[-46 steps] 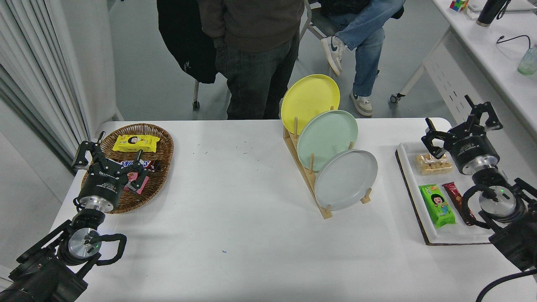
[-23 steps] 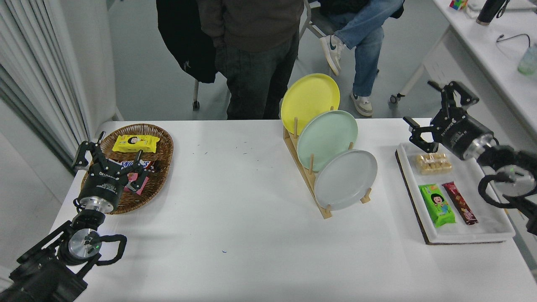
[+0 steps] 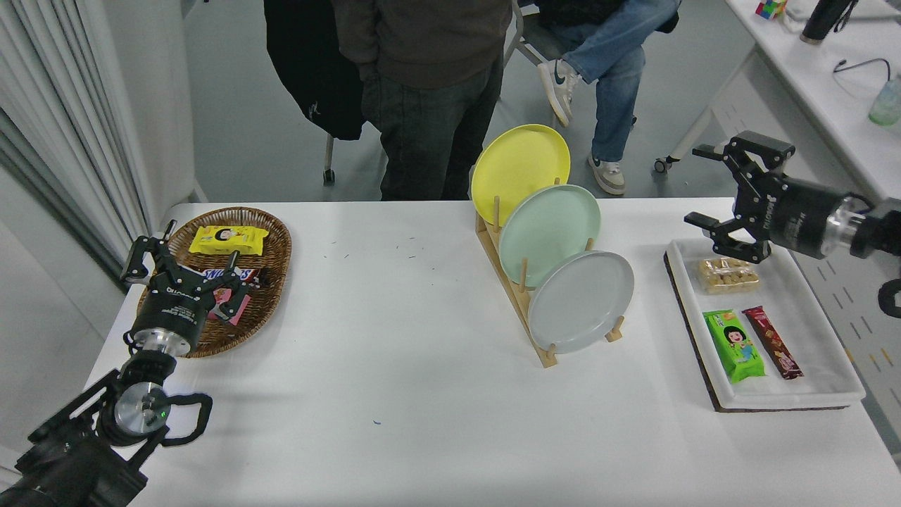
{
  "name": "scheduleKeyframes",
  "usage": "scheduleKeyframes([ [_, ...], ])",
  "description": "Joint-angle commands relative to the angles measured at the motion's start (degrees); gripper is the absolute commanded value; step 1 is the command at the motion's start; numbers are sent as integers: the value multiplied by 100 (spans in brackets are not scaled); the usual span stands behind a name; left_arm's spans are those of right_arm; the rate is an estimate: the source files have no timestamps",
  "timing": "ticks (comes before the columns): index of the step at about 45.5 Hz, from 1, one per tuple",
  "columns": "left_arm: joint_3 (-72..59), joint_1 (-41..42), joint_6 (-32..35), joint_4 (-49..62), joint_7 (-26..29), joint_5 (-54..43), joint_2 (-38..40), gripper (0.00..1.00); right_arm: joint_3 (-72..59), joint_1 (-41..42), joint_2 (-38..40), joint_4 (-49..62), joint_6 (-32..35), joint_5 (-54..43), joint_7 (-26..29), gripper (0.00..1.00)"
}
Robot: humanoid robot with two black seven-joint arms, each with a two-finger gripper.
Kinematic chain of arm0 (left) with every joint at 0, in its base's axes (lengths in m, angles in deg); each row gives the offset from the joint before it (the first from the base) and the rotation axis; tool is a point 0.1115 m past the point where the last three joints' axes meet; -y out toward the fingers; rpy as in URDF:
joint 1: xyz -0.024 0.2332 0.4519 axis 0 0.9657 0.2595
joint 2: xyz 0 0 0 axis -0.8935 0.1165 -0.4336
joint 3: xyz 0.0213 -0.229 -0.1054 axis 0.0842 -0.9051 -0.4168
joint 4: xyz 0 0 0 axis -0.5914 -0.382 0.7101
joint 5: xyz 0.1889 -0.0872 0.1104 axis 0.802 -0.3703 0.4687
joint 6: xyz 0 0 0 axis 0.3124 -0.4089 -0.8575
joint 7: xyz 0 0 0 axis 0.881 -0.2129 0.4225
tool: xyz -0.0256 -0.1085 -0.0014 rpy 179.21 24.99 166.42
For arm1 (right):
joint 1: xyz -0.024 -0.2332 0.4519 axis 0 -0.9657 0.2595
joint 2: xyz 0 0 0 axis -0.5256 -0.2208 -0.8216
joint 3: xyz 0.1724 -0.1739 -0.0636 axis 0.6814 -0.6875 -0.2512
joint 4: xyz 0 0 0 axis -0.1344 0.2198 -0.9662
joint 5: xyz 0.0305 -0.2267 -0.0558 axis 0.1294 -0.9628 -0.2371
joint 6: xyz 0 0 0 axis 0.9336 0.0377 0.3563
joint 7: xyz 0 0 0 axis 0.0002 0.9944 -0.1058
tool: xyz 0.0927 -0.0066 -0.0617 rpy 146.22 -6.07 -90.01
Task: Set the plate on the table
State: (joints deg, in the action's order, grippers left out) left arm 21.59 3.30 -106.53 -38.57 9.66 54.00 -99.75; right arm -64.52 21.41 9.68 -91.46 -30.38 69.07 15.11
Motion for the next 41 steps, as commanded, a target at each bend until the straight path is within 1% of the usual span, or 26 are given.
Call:
scheduleKeyframes([
  [1, 0, 0, 0, 0, 0, 0, 0, 98, -850, 731, 179, -687, 614, 47, -1, 100],
  [9, 0, 0, 0, 0, 0, 0, 0, 98, -885, 855, 223, -899, 553, 241, 7, 100],
  [15, 0, 0, 0, 0, 0, 0, 0, 98, -850, 653, 223, -925, 70, 355, 16, 100],
  [21, 0, 0, 0, 0, 0, 0, 0, 98, -815, 617, 249, -1136, -203, 645, 16, 100],
  [24, 0, 0, 0, 0, 0, 0, 0, 98, -779, 827, 319, -1618, -571, 856, 25, 100],
  [26, 0, 0, 0, 0, 0, 0, 0, 98, -806, 1055, 372, -1917, -1035, 909, 34, 100],
  [31, 0, 0, 0, 0, 0, 0, 0, 98, -788, 1127, 346, -2059, -1687, 935, 104, 100],
  [34, 0, 0, 0, 0, 0, 0, 0, 98, -762, 1118, 328, -2059, -1829, 944, 113, 100],
  [41, 0, 0, 0, 0, 0, 0, 0, 98, -656, 1136, 196, -2234, -1899, 1102, 113, 100],
])
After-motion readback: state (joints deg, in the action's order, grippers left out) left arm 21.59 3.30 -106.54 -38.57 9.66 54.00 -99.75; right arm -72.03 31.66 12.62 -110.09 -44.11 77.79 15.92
